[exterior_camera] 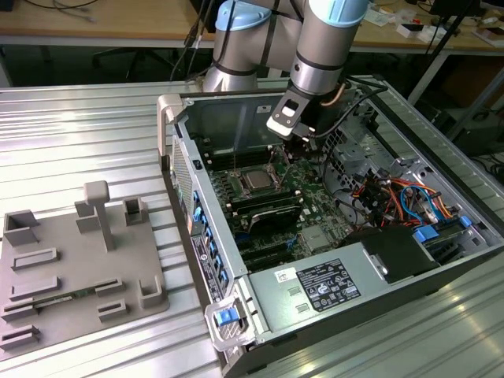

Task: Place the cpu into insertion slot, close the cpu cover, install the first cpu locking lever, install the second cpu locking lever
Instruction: 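Close the cpu cover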

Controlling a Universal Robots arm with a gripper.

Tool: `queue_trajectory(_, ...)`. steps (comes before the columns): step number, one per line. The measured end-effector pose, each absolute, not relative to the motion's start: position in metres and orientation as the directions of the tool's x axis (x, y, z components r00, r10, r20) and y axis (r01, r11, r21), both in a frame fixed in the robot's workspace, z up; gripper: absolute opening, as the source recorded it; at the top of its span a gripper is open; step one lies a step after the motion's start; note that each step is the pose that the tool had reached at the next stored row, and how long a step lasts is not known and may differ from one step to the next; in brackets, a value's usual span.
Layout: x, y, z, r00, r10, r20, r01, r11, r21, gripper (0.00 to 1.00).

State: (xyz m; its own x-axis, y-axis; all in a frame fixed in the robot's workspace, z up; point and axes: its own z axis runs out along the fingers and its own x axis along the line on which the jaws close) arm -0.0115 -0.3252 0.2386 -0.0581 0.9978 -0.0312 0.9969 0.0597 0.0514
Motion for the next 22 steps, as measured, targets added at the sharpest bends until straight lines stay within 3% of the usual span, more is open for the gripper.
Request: queue_trajectory(22,-0.023,-0.325,0.239,-0.058,0.998,-0.031,0.997,0.06,0.051,0.11)
